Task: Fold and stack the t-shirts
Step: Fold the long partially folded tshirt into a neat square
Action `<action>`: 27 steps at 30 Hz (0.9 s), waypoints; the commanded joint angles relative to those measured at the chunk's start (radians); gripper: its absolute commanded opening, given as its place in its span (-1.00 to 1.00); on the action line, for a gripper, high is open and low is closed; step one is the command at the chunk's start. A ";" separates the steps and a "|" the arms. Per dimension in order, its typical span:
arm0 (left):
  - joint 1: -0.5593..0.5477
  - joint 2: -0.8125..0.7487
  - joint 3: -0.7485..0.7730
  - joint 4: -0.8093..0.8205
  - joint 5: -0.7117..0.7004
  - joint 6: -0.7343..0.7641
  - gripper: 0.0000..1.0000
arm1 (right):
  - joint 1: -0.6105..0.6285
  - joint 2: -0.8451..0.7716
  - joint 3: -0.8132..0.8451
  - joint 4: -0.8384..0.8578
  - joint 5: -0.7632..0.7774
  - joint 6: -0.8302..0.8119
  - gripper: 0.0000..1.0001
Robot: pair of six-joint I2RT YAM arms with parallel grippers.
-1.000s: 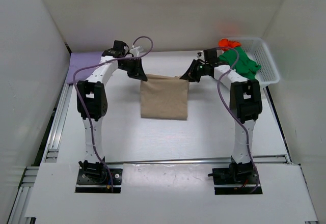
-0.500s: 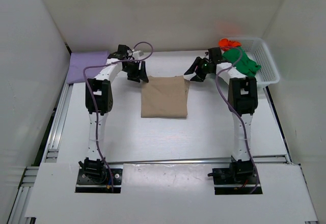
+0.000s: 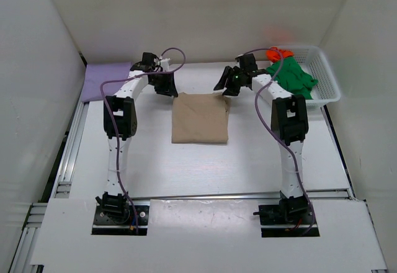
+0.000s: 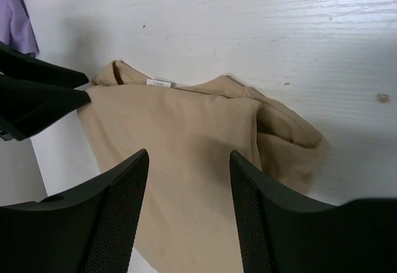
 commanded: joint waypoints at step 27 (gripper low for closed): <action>-0.021 -0.064 0.000 0.029 0.111 0.008 -0.80 | 0.023 0.111 0.144 -0.095 0.118 -0.043 -0.53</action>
